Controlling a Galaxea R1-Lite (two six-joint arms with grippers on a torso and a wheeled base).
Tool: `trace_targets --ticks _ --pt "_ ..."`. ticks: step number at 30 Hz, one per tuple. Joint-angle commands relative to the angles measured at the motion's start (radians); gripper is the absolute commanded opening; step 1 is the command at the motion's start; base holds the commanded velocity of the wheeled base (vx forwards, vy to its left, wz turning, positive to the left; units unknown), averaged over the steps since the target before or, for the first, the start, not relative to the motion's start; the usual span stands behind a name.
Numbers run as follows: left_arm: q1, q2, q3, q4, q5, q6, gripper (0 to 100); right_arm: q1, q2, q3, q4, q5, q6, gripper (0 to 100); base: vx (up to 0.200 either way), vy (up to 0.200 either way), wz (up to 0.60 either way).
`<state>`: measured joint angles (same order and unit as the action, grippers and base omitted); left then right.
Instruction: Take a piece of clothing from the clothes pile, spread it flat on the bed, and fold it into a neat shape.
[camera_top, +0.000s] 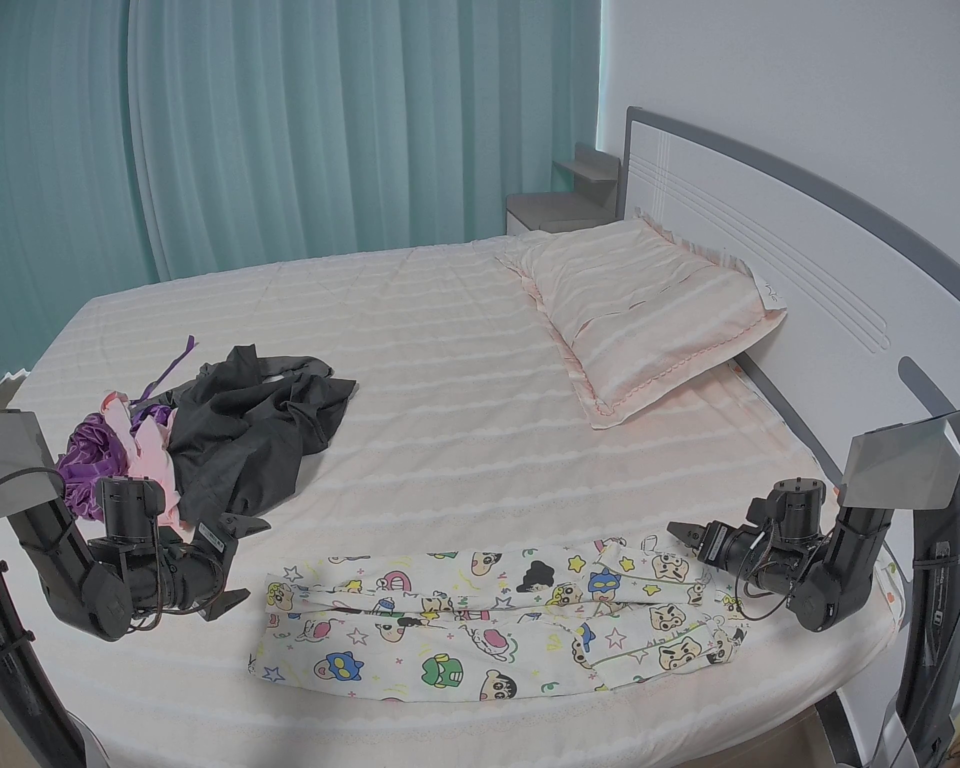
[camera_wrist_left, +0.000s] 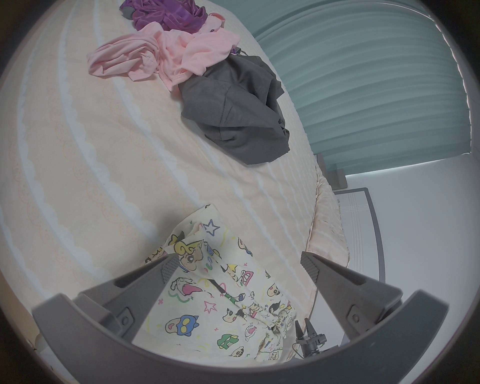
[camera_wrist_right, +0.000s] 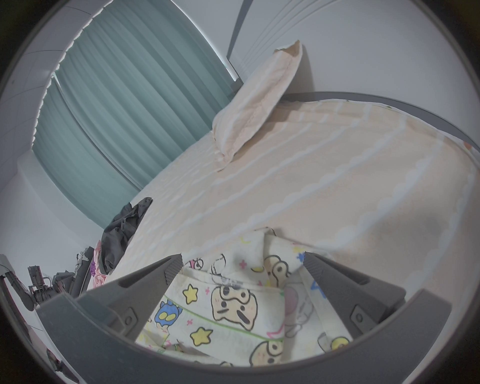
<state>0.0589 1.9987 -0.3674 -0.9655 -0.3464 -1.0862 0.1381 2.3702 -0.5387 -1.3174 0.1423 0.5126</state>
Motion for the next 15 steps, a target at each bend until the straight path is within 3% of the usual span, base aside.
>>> trace_targets --ticks 1,15 --pt "-0.010 0.018 0.002 -0.004 0.006 0.002 100 0.008 0.064 -0.020 -0.046 0.002 -0.003 100 0.000 0.000 0.00" --pt "-0.013 0.022 0.007 -0.005 0.006 0.005 100 0.037 0.130 -0.073 -0.069 0.006 -0.094 100 0.000 0.000 0.00"
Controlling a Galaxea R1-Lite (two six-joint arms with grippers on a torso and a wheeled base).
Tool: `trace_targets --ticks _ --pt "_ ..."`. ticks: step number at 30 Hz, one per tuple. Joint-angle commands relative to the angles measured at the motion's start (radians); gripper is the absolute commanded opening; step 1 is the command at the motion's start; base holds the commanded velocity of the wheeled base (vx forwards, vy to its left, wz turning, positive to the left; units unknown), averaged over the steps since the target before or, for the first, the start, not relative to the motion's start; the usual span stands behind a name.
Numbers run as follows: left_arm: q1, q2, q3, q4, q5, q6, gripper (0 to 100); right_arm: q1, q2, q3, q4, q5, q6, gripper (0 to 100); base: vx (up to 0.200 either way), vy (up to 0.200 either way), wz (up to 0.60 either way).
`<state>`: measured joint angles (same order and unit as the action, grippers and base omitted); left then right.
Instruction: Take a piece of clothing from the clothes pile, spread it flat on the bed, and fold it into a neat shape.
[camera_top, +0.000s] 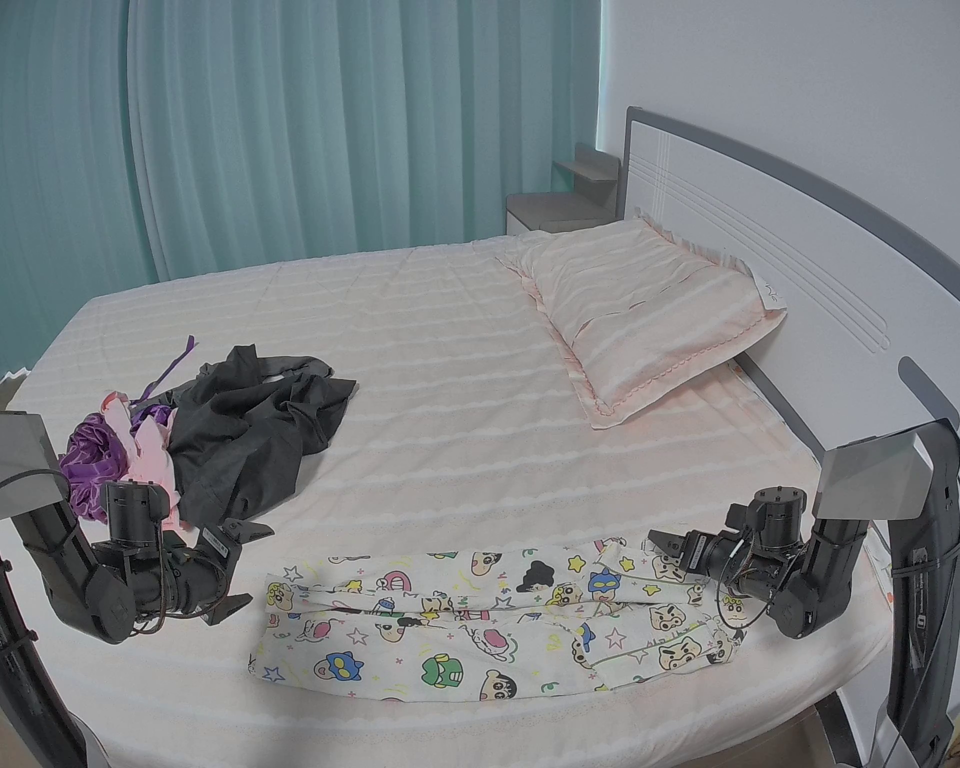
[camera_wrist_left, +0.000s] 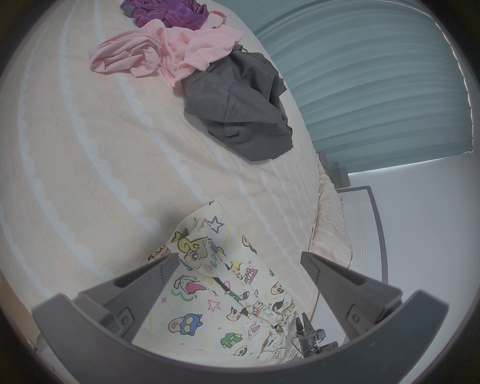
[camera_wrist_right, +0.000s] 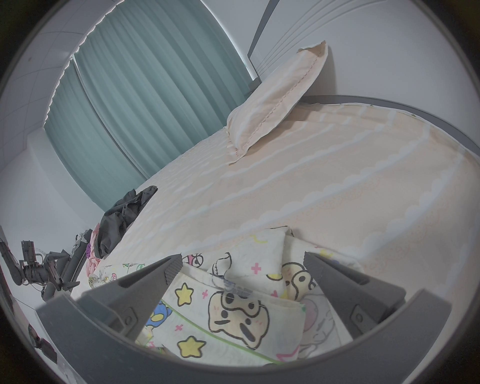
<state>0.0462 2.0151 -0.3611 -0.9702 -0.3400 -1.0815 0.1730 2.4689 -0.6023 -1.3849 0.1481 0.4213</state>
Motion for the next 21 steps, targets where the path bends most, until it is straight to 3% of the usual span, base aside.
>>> trace_targets --ticks 1,3,4,21 --pt "0.000 0.005 0.002 -0.001 -0.001 0.000 100 0.002 0.036 -0.010 -0.003 0.001 -0.002 100 0.000 0.000 0.00" --pt "0.000 0.005 0.002 -0.001 -0.001 0.000 100 0.002 0.036 -0.010 -0.006 0.001 -0.002 100 0.000 0.000 0.00" --pt "0.000 0.005 0.002 -0.001 0.001 0.000 100 0.002 0.030 -0.007 -0.016 0.001 -0.002 0 0.000 0.000 0.00" --pt "0.000 0.007 0.002 -0.001 0.001 0.002 100 0.005 -0.024 0.041 -0.040 -0.008 -0.001 0 0.000 0.000 0.00"
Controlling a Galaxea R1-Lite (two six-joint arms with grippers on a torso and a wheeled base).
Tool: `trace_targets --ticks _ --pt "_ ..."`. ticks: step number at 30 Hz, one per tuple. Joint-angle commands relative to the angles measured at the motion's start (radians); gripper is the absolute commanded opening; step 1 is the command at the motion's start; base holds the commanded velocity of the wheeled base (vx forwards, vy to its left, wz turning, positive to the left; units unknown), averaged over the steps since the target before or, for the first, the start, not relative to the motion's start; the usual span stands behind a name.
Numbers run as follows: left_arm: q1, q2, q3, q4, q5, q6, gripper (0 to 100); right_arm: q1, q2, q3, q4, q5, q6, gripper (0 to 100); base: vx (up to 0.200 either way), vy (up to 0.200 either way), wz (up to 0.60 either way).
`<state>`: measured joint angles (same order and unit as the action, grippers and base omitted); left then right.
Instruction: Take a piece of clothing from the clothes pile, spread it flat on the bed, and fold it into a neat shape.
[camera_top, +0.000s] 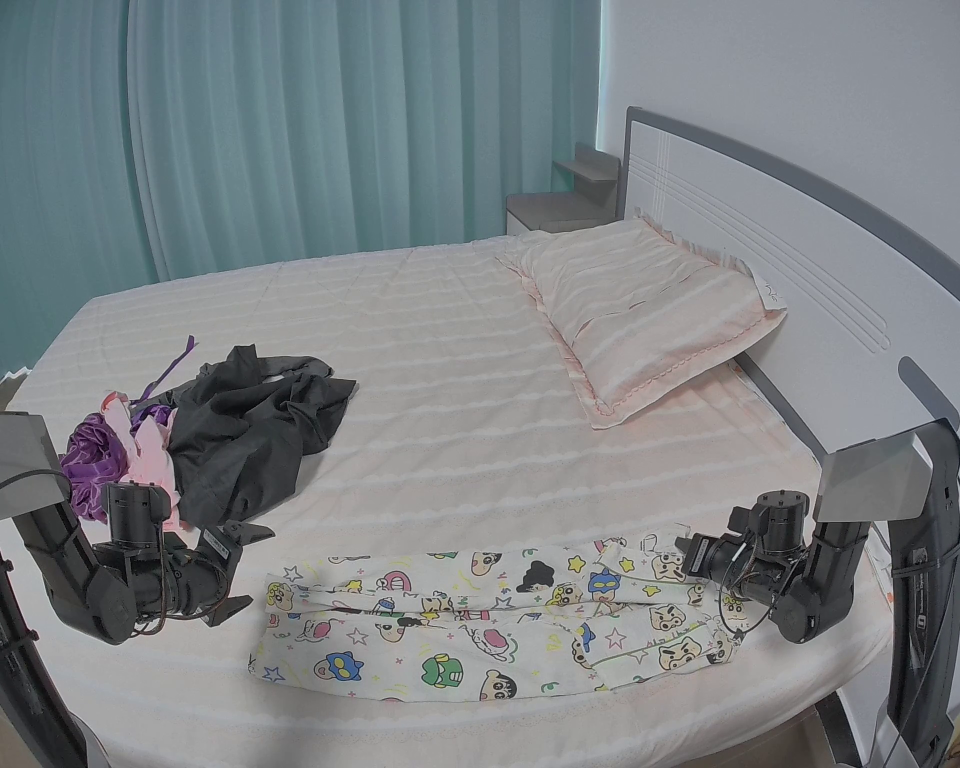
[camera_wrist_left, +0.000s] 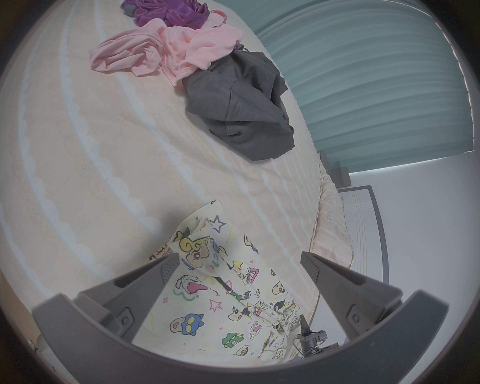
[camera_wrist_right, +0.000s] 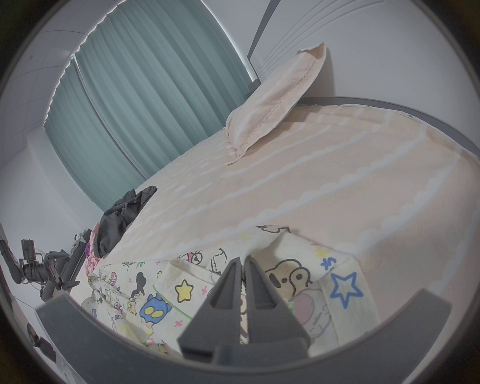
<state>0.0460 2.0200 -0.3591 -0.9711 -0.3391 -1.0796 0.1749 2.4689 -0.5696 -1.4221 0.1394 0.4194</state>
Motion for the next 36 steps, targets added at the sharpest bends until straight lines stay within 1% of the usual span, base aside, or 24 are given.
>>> trace_targets --ticks 1,8,9,19,24,36 --pt "0.000 0.002 0.000 0.000 0.000 0.000 100 0.006 -0.027 0.013 -0.011 0.000 0.001 0 0.000 0.000 0.00" --pt "0.000 0.002 0.002 0.000 0.002 0.001 100 0.008 -0.022 0.013 -0.020 -0.001 -0.001 0 0.000 0.000 0.00" --pt "0.000 0.002 0.002 0.000 0.002 0.001 100 0.008 -0.016 0.013 -0.014 0.000 -0.001 100 0.000 0.000 0.00" --pt "0.000 0.002 0.002 0.000 0.002 0.001 100 -0.014 -0.027 0.056 -0.020 0.000 -0.002 100 0.000 0.000 0.00" --pt "0.000 0.002 0.002 0.000 0.002 0.001 100 -0.008 -0.030 0.106 -0.040 0.000 -0.001 100 0.000 0.000 0.00" --pt "0.000 0.002 0.002 0.000 0.002 0.001 100 -0.002 -0.019 0.142 -0.047 0.002 -0.001 100 0.000 0.000 0.00"
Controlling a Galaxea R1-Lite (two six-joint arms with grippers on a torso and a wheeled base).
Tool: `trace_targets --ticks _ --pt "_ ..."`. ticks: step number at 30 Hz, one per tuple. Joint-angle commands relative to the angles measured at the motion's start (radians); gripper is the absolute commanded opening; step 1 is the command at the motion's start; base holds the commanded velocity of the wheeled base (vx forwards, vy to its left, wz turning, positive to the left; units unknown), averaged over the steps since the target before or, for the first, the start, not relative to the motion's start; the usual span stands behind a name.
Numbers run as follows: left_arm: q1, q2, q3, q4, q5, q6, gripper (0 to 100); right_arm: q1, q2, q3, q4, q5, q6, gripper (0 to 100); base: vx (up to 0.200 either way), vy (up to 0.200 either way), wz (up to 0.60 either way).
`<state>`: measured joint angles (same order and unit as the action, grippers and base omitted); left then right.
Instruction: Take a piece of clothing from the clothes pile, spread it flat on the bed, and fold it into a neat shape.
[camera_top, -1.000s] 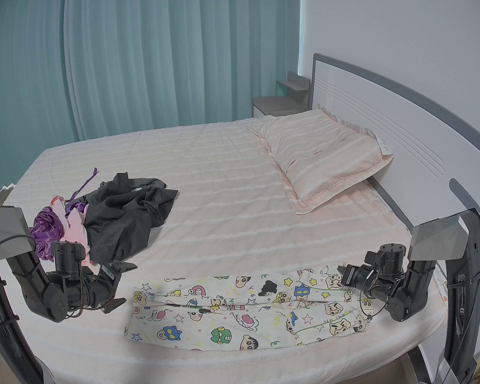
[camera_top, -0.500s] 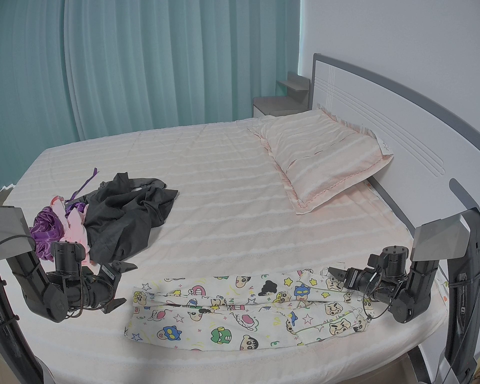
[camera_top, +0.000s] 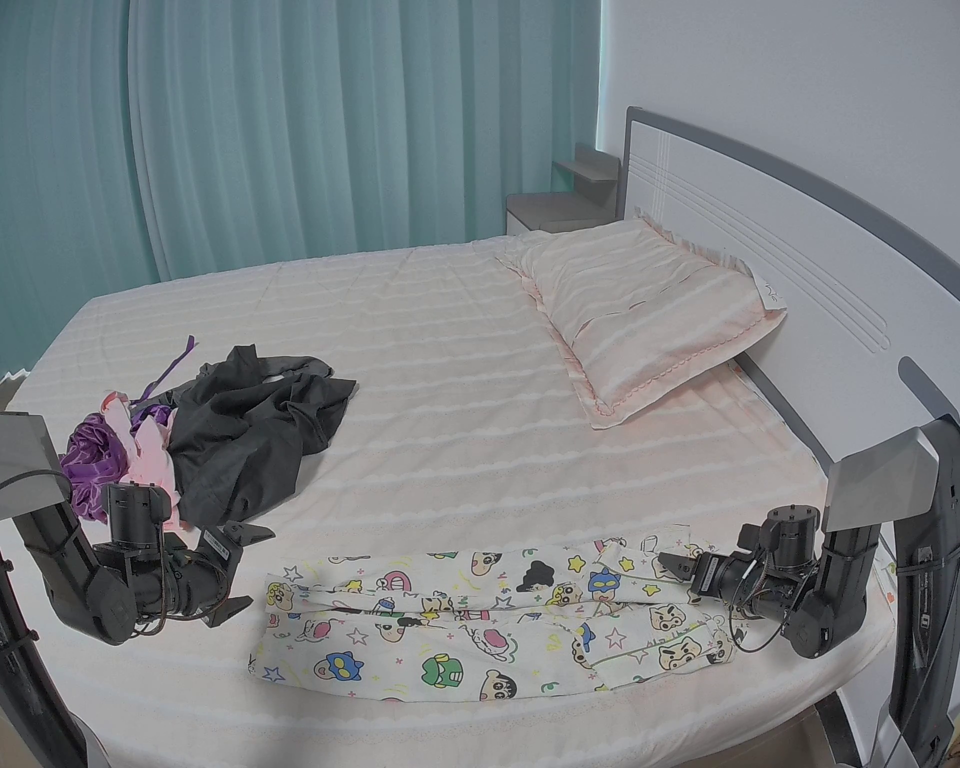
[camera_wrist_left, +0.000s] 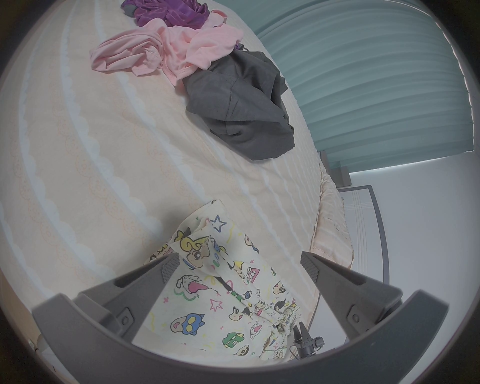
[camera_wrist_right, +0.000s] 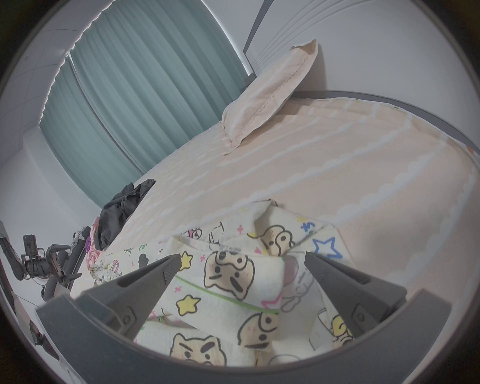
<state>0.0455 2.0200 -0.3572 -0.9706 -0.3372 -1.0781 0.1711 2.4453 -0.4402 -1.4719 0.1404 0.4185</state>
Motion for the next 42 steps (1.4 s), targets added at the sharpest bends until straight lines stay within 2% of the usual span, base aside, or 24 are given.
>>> trace_targets --ticks 1,3,4,20,30,42 --pt "0.000 0.002 0.000 0.000 0.000 0.000 100 0.004 0.008 0.015 -0.001 0.002 0.000 100 0.000 0.000 0.00" --pt "0.000 0.002 0.000 0.000 0.000 0.000 100 0.007 0.008 0.018 -0.001 0.004 0.000 100 0.000 0.000 0.00" --pt "0.000 0.002 0.000 0.000 0.000 0.000 100 0.007 0.008 0.018 -0.001 0.004 0.000 0 0.000 0.000 0.00" --pt "0.000 0.003 0.000 0.000 0.000 0.000 100 0.016 -0.040 0.052 -0.005 -0.001 0.003 0 0.000 0.000 0.00" --pt "0.000 0.005 0.000 0.000 0.000 0.007 100 0.047 -0.134 0.117 -0.093 0.001 0.000 0 0.000 0.000 0.00" --pt "0.000 0.006 0.000 0.000 0.000 0.007 100 0.005 -0.101 -0.012 -0.077 0.008 -0.014 0 0.000 0.000 0.00"
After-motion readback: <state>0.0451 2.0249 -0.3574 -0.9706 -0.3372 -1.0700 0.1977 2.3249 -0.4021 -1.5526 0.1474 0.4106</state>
